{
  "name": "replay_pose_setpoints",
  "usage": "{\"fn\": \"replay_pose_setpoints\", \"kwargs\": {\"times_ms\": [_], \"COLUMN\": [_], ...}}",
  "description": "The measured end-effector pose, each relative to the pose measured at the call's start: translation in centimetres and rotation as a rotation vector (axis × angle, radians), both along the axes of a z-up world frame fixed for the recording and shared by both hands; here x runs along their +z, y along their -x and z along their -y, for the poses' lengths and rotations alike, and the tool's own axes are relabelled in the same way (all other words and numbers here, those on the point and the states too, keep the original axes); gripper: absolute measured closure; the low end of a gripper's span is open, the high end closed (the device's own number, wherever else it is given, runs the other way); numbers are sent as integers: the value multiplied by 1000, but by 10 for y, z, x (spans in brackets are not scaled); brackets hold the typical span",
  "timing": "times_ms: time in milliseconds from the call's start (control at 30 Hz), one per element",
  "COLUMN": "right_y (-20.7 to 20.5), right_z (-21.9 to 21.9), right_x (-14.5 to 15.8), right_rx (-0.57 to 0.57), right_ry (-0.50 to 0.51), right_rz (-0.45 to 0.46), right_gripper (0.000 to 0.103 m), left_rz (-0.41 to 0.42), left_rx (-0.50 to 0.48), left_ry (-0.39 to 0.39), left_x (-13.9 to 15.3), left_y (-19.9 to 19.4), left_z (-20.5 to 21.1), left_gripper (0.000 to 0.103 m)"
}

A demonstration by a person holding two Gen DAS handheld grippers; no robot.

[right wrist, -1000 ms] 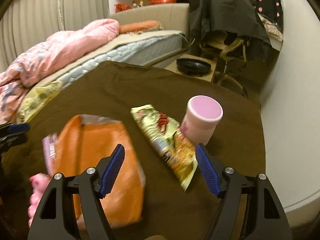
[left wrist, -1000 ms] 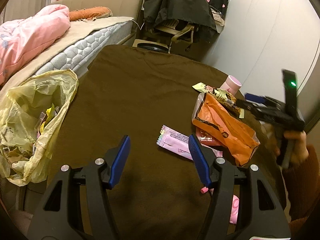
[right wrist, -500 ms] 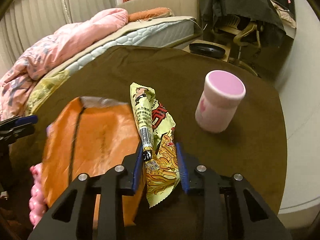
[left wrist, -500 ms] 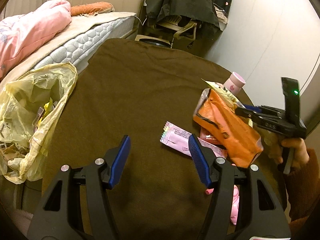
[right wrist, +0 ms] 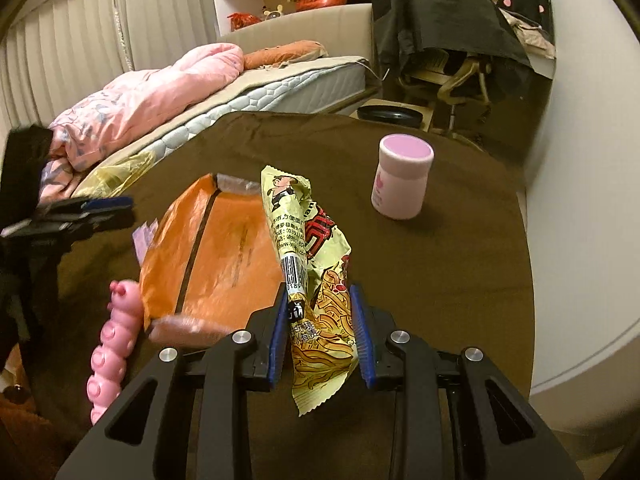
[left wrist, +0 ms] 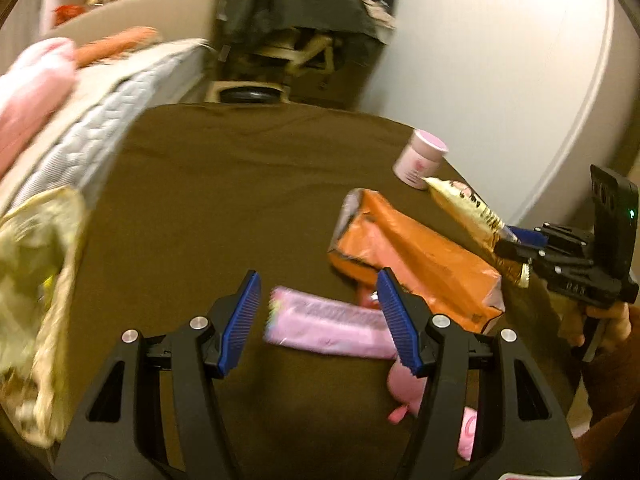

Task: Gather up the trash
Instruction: 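Grasp the yellow snack wrapper beside the pink cup with the right tool, then grasp the pink-white wrapper with the left tool while the right tool holds the yellow wrapper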

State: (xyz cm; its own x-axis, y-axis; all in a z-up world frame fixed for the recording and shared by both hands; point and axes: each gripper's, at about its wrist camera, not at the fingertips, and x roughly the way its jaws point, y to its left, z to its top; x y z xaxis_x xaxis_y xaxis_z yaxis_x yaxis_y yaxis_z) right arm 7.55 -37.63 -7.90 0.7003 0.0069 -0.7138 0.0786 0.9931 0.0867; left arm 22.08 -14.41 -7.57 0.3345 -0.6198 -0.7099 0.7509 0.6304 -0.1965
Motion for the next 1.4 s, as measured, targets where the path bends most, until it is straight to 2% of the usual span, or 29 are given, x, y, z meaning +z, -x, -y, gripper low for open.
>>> {"fn": "replay_pose_setpoints", "kwargs": {"times_ms": [100,200,500,567,667,733,933,967,1033,1167,1233,1367,1400], "right_y": [8,15,19,20,21,20,31,33,38,44,44,40,39], "right_z": [-4,-7,-14,-17,-20,-22,-25,-24,-22,-21,-22,-29,-31], "right_x": [-3,-6,-2,1,2,3,8,9,11,11,11,12,12], "right_rx": [-16,-21,-9,-8,-7,-12,-26,-31,-42,-57,-54,-28,-23], "right_ry": [-19,-28,-30,-22,-25,-27,0,0,-4,-21,-24,-23,-23], "right_rz": [1,-1,21,31,36,36,34,34,35,40,45,57,59], "right_gripper": [75,74,74,74,74,73,73,73,73,73,73,73,73], "left_rz": [-33,-80,-181,-150,-60,16,105,101,112,100,101,83,49], "left_rx": [-85,-86,-107,-108,-88,-86,-231,-243,-251,-188,-120,25,38], "left_ry": [-53,-96,-79,-77,-85,-118,-264,-281,-290,-287,-299,-325,-307], "left_x": [-12,-22,-19,-14,-2,3,-18,-22,-27,-26,-25,-20,-18], "left_y": [-3,-1,47,59,63,58,38,36,36,41,43,48,50], "left_z": [17,15,-39,-51,-55,-47,-1,3,5,-4,-16,-50,-62], "left_gripper": [46,46,46,46,46,46,46,53,59,81,85,87,87]}}
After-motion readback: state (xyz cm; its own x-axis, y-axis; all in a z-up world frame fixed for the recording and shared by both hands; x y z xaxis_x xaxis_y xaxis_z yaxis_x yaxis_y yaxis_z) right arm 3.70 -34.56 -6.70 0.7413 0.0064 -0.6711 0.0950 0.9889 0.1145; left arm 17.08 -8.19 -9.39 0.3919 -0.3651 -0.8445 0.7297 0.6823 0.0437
